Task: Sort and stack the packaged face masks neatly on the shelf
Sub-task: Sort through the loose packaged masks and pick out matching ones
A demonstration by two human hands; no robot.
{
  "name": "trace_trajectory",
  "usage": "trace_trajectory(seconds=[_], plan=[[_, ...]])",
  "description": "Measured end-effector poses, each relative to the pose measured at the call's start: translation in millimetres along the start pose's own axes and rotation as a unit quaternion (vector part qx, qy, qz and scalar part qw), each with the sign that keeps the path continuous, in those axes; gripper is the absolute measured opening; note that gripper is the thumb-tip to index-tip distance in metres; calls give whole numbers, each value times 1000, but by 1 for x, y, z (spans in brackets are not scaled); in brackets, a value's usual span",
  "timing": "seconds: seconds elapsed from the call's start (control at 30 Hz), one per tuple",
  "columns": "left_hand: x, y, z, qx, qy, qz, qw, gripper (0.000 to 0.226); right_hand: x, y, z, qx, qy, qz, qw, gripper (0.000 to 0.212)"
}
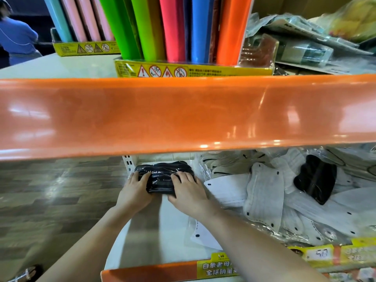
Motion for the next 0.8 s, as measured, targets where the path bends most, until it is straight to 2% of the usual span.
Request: trace_trajectory(seconds=[0.27,0.4,0.5,0.57,0.63,0.77,0.8], plan=[[0,1,-8,16,-21,9,1000,69,4,4,1,13,-31,-39,999,62],[0,7,-1,16,-7,-80,997,67,5,4,-4,-1,-50,-43,998,59],[2,21,11,44,18,-140,989,70,2,2,-6,-34,-60,0,998,59],[1,26,19,55,51,-136,988,74,-4,-3,-4,-67,-49,51,995,61],[1,31,23,78,71,-120,987,59,-13,-7,-1,-89,-24,75,993,63],[-7,31,23,49,62,-119,990,39,-21,-13,5,-116,23,91,989,43],[-10,30,22,35,61,-115,991,30,-20,-14,6,-117,24,86,989,44]])
Point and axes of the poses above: each hand's wrist, its own z-axis away from the middle knuckle, its own x-axis out of the palm, y = z × x, the point moved 10 cm from there along -z, towards the middle knuckle, and after that the axes turned 8 degrees about -z, right-handed, at the moved point
